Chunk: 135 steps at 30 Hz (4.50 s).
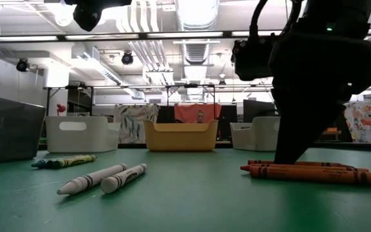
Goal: Sort crayons
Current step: Put the orange crayon into the black bin
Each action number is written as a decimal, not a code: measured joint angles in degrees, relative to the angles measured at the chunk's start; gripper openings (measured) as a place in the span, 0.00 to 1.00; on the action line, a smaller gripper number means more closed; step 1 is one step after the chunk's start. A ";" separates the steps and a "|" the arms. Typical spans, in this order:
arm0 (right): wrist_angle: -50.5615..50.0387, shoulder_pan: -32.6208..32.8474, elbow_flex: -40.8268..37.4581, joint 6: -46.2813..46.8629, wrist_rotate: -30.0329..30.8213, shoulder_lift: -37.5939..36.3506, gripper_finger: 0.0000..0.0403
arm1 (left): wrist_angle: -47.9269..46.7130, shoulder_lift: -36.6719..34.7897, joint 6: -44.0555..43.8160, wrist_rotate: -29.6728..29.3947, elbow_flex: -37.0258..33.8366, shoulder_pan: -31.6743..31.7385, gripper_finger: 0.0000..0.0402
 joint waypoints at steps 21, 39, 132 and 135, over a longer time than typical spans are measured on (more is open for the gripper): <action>0.03 -3.32 -2.54 -17.85 10.02 -11.40 0.02 | 8.35 0.00 0.50 0.04 -3.34 -0.53 0.11; 89.28 -11.34 -35.28 -49.94 0.61 -28.73 0.02 | 31.54 15.83 9.85 3.52 -3.34 -0.53 0.11; 21.20 -13.78 -9.15 -42.84 4.86 -30.11 0.24 | 16.25 38.00 21.25 17.16 2.13 8.48 0.41; 21.17 -13.68 -9.41 -42.61 4.87 -30.12 0.23 | 16.11 40.76 21.68 17.92 2.84 9.45 0.40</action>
